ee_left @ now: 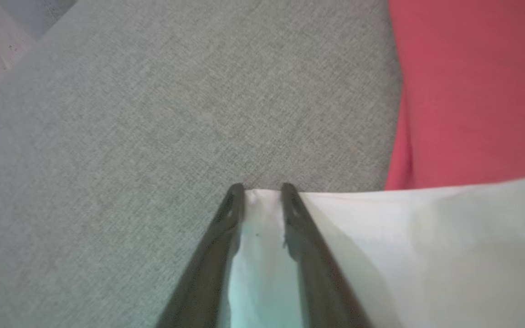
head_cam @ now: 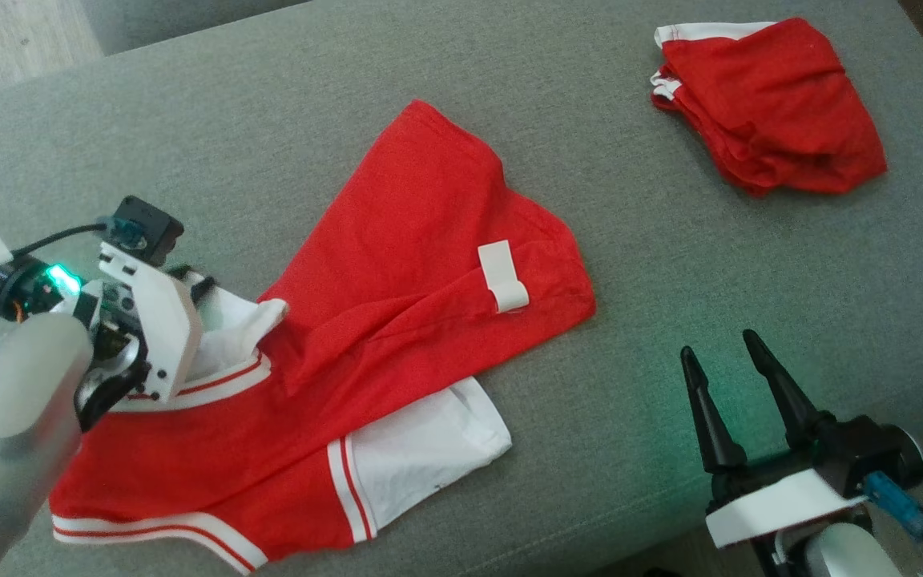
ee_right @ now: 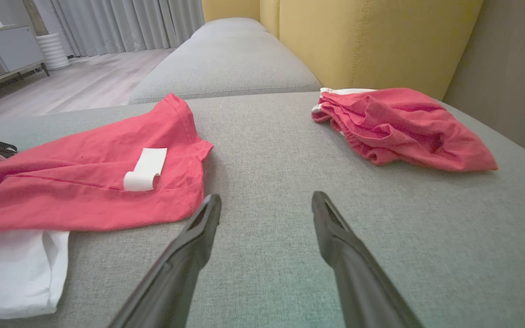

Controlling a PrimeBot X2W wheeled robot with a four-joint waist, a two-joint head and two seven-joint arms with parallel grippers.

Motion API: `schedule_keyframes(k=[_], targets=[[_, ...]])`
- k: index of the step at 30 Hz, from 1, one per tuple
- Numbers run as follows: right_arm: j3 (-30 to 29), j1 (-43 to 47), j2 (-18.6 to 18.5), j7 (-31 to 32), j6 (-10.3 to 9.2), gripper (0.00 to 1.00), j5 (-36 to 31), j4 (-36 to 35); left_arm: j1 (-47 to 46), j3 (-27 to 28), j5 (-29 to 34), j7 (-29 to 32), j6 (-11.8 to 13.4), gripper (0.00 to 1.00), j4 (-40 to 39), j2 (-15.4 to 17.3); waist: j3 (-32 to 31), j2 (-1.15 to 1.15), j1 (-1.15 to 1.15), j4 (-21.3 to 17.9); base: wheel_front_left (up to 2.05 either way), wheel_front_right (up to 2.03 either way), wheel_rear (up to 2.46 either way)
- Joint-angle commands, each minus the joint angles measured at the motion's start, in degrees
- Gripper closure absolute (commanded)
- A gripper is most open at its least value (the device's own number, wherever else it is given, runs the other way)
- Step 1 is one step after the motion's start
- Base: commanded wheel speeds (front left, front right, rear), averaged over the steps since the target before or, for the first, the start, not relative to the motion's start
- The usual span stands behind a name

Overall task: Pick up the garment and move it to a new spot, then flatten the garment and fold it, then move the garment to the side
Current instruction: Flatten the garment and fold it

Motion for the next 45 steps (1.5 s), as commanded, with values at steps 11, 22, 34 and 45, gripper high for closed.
schedule_keyframes(k=[11,22,34,45], targets=[[-0.4,-1.0,-0.7,-0.5,0.37,0.0,2.9,-0.2,-6.5,0.9,0.3,-8.2,0.1,1.0,-2.0,2.2,-2.5,0.0,0.0,5.4,0.0,0.0,0.0],[7.3,-8.3,-6.9,-0.5,0.37,0.0,16.5,11.9,-11.6,3.6,2.7,-17.2,1.7,1.0,-8.1,1.0,-3.8,0.0,0.0,14.0,0.0,0.0,0.0],[15.8,-14.0,-10.7,-0.5,0.37,0.42,26.5,19.2,-12.7,3.4,3.5,-18.6,2.4,1.0,-11.6,1.1,-4.0,0.0,0.0,18.1,0.0,0.0,0.0],[14.6,-14.0,-12.1,-0.5,0.37,1.0,26.1,16.8,-11.9,3.6,4.4,-22.1,3.8,1.0,-12.5,1.4,-6.6,0.0,0.0,18.8,0.0,0.0,0.0]])
